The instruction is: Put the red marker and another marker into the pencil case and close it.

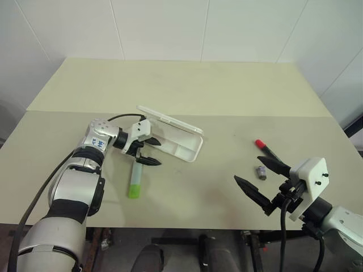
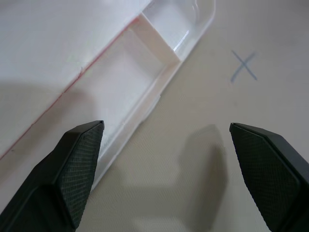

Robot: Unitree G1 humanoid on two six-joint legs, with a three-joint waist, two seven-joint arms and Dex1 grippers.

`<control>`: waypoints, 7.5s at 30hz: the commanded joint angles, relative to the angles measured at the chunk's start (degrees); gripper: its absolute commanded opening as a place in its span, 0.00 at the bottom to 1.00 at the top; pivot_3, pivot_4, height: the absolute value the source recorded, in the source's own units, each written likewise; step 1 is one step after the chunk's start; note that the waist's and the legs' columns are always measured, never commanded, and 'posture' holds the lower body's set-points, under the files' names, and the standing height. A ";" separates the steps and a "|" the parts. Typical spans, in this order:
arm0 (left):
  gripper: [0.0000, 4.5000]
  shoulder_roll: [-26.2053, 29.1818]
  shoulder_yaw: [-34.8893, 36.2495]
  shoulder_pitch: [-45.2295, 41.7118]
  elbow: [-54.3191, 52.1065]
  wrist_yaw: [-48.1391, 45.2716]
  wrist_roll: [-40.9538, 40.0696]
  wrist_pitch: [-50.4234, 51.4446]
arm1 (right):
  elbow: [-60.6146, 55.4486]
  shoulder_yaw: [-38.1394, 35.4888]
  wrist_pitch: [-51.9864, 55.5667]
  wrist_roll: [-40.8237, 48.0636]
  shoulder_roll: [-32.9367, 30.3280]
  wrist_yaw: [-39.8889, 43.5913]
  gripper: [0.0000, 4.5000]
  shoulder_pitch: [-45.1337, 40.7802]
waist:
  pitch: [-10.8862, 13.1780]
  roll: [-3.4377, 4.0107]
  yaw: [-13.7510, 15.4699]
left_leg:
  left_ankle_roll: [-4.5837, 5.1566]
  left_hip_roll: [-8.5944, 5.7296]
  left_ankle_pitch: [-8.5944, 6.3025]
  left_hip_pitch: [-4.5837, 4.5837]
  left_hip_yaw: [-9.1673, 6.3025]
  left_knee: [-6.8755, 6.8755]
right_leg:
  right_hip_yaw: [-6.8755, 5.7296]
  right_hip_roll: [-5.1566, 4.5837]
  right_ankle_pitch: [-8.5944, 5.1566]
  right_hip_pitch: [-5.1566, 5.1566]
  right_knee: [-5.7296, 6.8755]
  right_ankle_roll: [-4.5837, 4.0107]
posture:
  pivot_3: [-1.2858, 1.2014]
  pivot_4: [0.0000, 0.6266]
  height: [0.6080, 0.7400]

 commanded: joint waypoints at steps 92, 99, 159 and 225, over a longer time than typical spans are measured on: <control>0.01 -2.13 -8.59 25.87 -70.82 6.89 -5.94 38.36 | 4.30 -18.79 -3.38 4.60 -1.16 17.50 1.00 15.07 | 0.00 0.06 -0.09 | 0.23 0.06 -0.22 -0.16 0.07 0.04 | 0.11 0.09 -0.04 -0.36 0.25 0.01 | 0.52 0.24 1.00; 0.01 1.44 -8.53 30.56 -79.27 8.70 -7.59 44.60 | 4.70 -18.47 -2.84 4.43 -1.47 16.79 1.00 14.68 | 0.01 0.06 -0.09 | 0.22 0.06 -0.22 -0.14 0.11 0.03 | 0.17 0.07 -0.44 -0.35 0.26 -0.66 | 0.52 0.24 1.00; 1.00 5.79 -10.36 37.03 -92.69 15.49 -18.76 47.50 | 8.50 -13.98 -2.63 0.40 -2.81 18.24 1.00 10.29 | 0.01 0.06 -0.15 | 0.22 0.05 -0.23 -0.10 0.16 -0.01 | 0.23 0.07 -0.54 -0.32 0.19 -0.67 | 0.52 0.24 1.00; 1.00 -15.31 -9.54 30.42 -89.61 35.17 -26.51 43.23 | 41.74 5.23 -6.33 -22.95 -3.48 10.33 1.00 -24.55 | 0.06 0.11 -0.21 | 0.21 -0.06 -0.23 0.00 0.46 -0.03 | 0.63 0.12 -0.46 -0.32 0.15 -0.44 | 0.52 0.24 1.00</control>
